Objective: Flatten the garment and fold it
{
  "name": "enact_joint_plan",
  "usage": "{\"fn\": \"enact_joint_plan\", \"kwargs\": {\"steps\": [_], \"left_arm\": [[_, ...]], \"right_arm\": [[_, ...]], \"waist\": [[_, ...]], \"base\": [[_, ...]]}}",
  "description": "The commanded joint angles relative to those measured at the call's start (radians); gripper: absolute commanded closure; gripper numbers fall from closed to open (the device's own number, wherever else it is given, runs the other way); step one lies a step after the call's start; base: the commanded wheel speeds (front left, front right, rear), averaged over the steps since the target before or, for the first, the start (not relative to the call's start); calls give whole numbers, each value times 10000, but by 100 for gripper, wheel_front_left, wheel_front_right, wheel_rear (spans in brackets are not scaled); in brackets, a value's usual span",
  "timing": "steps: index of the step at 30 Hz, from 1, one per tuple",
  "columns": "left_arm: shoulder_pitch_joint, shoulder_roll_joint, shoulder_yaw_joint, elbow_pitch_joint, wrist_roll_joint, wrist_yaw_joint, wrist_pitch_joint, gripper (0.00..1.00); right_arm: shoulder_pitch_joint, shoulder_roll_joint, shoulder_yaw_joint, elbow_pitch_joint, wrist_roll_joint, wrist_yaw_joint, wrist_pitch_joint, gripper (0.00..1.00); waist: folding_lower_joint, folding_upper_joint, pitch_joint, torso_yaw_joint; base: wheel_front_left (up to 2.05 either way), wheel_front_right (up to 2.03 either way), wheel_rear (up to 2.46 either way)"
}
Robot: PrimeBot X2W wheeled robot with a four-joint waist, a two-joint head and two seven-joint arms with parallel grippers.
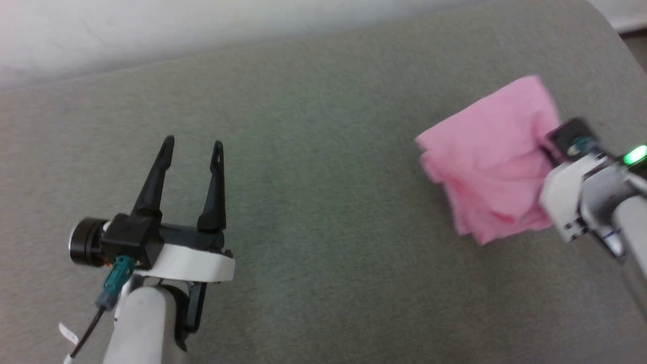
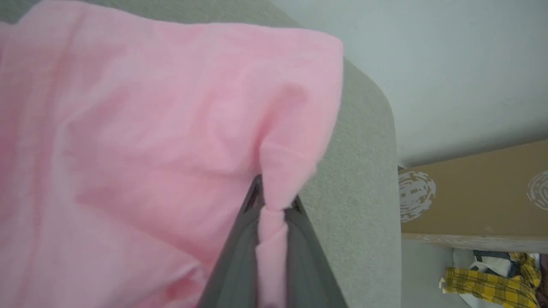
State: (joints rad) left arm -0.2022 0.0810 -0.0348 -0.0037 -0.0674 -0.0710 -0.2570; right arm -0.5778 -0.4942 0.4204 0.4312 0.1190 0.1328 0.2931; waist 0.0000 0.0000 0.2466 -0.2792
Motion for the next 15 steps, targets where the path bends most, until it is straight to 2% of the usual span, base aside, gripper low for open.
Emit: {"fn": "enact_joint_plan", "kwargs": {"steps": [1, 7, 15], "left_arm": [[-233, 147, -46, -26, 95, -98, -47, 0], [-775, 430, -313, -187, 363, -173, -2, 0], [-1106, 687, -452, -500, 496, -175, 274, 0]], "right_arm": [[-302, -80, -223, 291, -149, -21, -185, 100], [-1147, -481, -1776, 1964, -929, -21, -1154, 100], [-1971, -793, -3691, 3400, -2069, -21, -1750, 100]], "waist": [[0, 0, 1266, -1044], [0, 0, 2171, -1039], [0, 0, 2822, -459]], "base": [[0, 0, 0], [0, 0, 0], [0, 0, 0]]}}
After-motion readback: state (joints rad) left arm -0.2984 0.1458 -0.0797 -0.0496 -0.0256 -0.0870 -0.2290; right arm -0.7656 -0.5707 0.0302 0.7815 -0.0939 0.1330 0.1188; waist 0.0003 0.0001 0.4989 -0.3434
